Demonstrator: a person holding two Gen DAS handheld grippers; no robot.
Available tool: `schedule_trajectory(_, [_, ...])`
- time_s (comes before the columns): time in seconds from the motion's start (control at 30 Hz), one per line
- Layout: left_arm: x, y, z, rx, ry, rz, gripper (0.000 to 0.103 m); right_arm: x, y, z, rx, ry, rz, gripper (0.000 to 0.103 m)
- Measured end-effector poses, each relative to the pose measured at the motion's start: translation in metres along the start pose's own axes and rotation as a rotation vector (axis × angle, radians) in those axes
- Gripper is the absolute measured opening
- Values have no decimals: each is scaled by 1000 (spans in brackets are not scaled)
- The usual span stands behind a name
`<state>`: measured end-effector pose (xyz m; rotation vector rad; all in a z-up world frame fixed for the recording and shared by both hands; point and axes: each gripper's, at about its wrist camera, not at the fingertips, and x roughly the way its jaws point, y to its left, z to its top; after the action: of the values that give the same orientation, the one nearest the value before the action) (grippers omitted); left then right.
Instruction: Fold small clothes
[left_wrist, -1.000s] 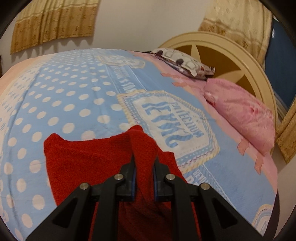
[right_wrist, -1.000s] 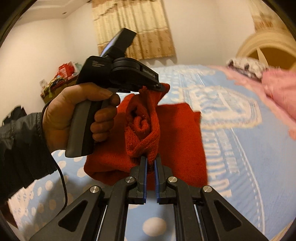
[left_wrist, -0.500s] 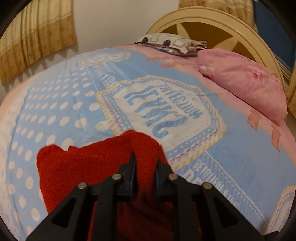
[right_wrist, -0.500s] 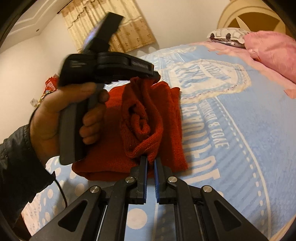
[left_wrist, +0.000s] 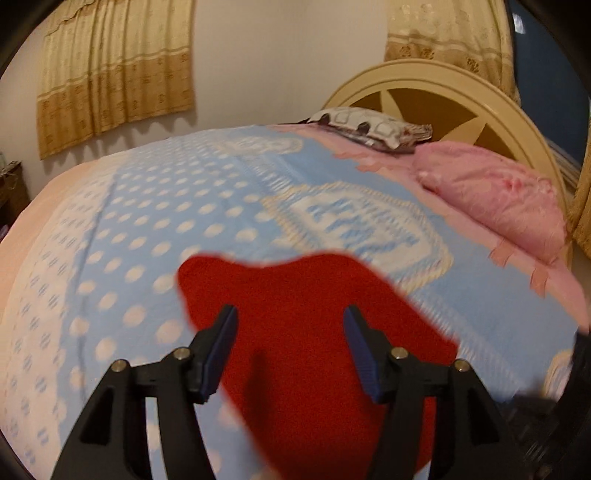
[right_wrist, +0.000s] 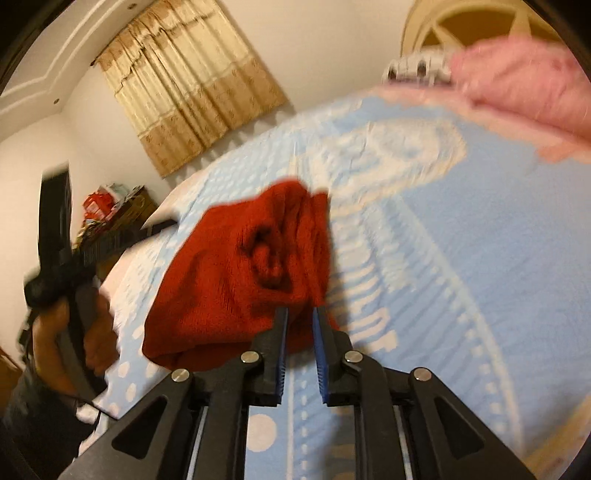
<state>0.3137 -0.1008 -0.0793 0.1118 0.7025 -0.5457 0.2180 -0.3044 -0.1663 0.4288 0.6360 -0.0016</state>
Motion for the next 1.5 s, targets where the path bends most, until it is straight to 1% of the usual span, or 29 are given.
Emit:
schedule_trajectory(0.03, [-3,3,-8,-4,-4,8,66,-4,6,4,-25,-27,-11,32])
schedule_trajectory(0.07, [-6,6,-16,-5,-10,22,71,-7,13,10,-57,-47,-6,58])
schedule_trajectory(0.1, [-9,9,-26,-4,-19,39,73,-7,20,17,-87,-51,13,68])
schedule_trajectory(0.13, [-9,9,-30,-4,-22,46,74,-2,30,28,-117,-42,38,72])
schedule_trajectory(0.2, [-7,11,-40,-7,-8,46,74,11,42,46,-164,-10,50,72])
schedule_trajectory(0.23, [-5,12,-45,-16,2,37,74,24,47,57,-190,22,41,72])
schedule_trajectory(0.3, [-4,13,-52,-39,4,25,74,51,46,76,-176,80,54,71])
schedule_trajectory(0.33, [-4,12,-54,-47,2,19,75,75,41,88,-156,138,47,64])
schedule_trajectory(0.37, [-4,13,-56,-56,0,13,76,88,36,93,-140,160,34,49])
schedule_trajectory(0.4, [-3,13,-58,-66,-4,10,77,104,29,100,-110,190,21,41])
schedule_trajectory(0.43, [-3,14,-60,-71,-5,11,80,127,21,104,-70,268,43,23])
schedule_trajectory(0.47, [-1,14,-61,-75,-4,12,80,136,15,105,-42,299,69,12])
schedule_trajectory(0.5, [0,14,-61,-76,-1,13,81,141,10,106,-18,306,84,11])
schedule_trajectory(0.57, [1,14,-63,-70,-1,14,82,136,9,107,-50,271,60,8])
schedule_trajectory(0.67, [0,13,-64,-53,-13,29,89,120,13,106,-116,216,15,7])
schedule_trajectory(0.73, [3,14,-65,-58,-9,21,90,114,13,107,-135,194,-4,7])
schedule_trajectory(0.9, [5,10,-67,-70,-3,6,90,108,-2,108,-81,172,-37,6])
schedule_trajectory(1.07, [7,3,-71,-48,1,-1,93,125,-26,96,-32,209,-74,6])
schedule_trajectory(1.2, [8,-1,-70,-40,-3,3,95,134,-28,94,-35,227,-90,6])
schedule_trajectory(1.33, [14,-5,-72,-20,18,2,96,139,-25,99,-68,264,-89,6])
schedule_trajectory(1.4, [14,-5,-72,-22,18,3,96,130,-18,106,-100,240,-120,15])
schedule_trajectory(1.43, [14,-5,-72,-22,20,4,96,120,-9,112,-132,198,-164,30])
schedule_trajectory(1.47, [14,-5,-73,-23,21,4,96,113,-3,115,-149,166,-182,40])
schedule_trajectory(1.5, [14,-5,-73,-25,20,4,97,102,8,119,-174,115,-188,41])
